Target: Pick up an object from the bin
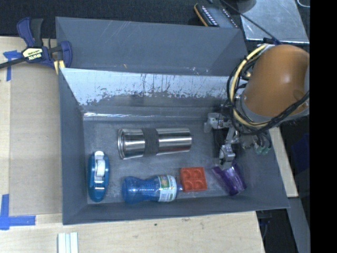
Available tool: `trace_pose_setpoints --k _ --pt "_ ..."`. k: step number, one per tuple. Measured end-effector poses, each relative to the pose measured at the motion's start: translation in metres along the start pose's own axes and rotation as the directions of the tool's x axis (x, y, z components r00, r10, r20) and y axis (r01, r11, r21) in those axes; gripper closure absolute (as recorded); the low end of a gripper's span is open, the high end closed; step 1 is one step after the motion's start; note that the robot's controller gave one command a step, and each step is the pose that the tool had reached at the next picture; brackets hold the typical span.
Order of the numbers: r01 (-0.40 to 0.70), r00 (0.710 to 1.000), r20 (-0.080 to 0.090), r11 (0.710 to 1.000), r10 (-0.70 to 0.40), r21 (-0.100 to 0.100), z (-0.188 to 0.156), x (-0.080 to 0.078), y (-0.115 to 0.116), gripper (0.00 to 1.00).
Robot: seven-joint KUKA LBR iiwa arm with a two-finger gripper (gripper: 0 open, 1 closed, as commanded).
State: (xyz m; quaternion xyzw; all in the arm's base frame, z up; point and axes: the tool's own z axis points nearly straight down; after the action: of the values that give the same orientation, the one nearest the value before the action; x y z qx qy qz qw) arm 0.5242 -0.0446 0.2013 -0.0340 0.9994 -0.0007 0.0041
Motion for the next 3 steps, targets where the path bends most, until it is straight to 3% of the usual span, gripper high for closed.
trace_pose_setpoints --k 1,2,3 --pt "0.0 1.0 0.0 1.0 0.0 0.0 0.0 0.0 0.0 0.0" --pt "0.021 1.0 0.012 1.0 -0.021 0.001 0.08 -0.036 0.043 0.0" --pt "0.024 1.0 0.014 1.0 -0.024 0.001 0.087 -0.039 0.048 0.0"
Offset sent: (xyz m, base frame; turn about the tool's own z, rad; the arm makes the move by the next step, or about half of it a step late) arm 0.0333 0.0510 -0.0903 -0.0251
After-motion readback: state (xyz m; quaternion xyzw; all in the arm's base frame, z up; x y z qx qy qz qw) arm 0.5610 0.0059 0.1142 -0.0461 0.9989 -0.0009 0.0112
